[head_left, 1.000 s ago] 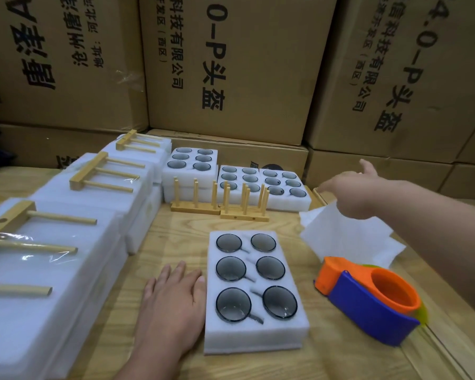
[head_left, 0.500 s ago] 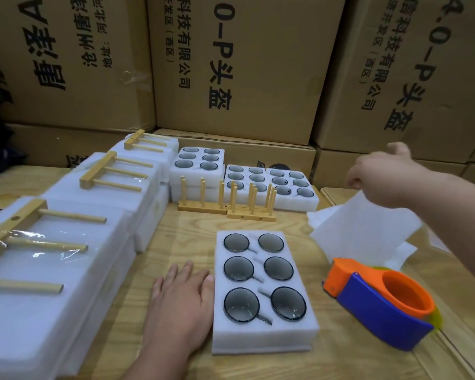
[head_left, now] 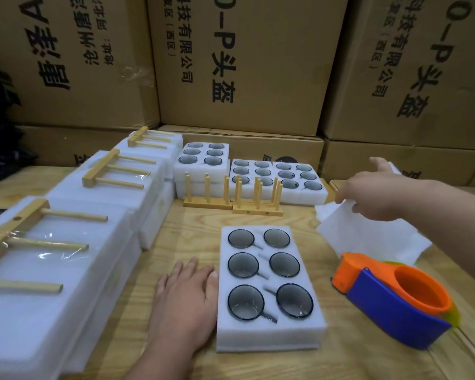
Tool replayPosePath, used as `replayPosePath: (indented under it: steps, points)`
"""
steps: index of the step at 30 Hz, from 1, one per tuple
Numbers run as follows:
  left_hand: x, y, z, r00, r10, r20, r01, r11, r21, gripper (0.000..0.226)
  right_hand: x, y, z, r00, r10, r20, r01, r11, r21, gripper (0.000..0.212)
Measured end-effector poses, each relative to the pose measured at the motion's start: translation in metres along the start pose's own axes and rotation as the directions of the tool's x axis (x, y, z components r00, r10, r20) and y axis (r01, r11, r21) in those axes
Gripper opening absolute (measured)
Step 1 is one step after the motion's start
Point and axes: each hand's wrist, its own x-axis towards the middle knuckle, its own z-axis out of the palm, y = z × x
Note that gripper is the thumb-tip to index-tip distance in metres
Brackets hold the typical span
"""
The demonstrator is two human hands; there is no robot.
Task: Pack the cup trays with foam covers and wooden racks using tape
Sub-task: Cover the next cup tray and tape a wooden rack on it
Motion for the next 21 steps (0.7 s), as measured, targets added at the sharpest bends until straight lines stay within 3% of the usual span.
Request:
replayPosePath:
  steps: [3,8,11,14,17,19,21]
  points:
    - [0.000,0.001,0.000,1.000,-0.002,-0.002,0.002,1.000,0.005,0.056,-0.003,0.007,-0.005,1.000,0.006,0.017,-0.005,0.999,-0.036,0.043]
    - [-0.001,0.001,-0.001,1.000,-0.001,-0.002,0.001,1.000,-0.003,0.057,-0.012,0.021,-0.023,0.988,0.074,-0.133,-0.085,0.994,-0.074,0.039]
    - [-0.001,0.001,-0.001,1.000,-0.001,-0.001,0.001,1.000,0.000,0.058,-0.025,0.023,-0.042,0.958,0.150,-0.243,-0.148,0.989,0.026,0.039]
    - [-0.001,0.001,-0.001,1.000,0.001,-0.003,-0.001,1.000,0.003,0.057,-0.039,0.017,-0.058,0.888,0.213,-0.408,-0.095,0.952,0.291,0.028]
    - [-0.001,0.001,0.000,1.000,-0.003,-0.003,0.003,1.000,-0.008,0.058,-0.058,0.000,-0.067,0.766,0.295,-0.571,0.112,0.814,0.570,0.017]
    - [-0.001,0.001,0.000,1.000,-0.005,0.000,0.005,1.000,-0.010,0.058,-0.071,-0.014,-0.066,0.694,0.387,-0.608,0.233,0.678,0.697,0.013]
    - [0.000,0.001,0.000,1.000,-0.005,0.000,0.005,1.000,-0.007,0.058,-0.078,-0.030,-0.058,0.680,0.498,-0.537,0.366,0.403,0.838,0.009]
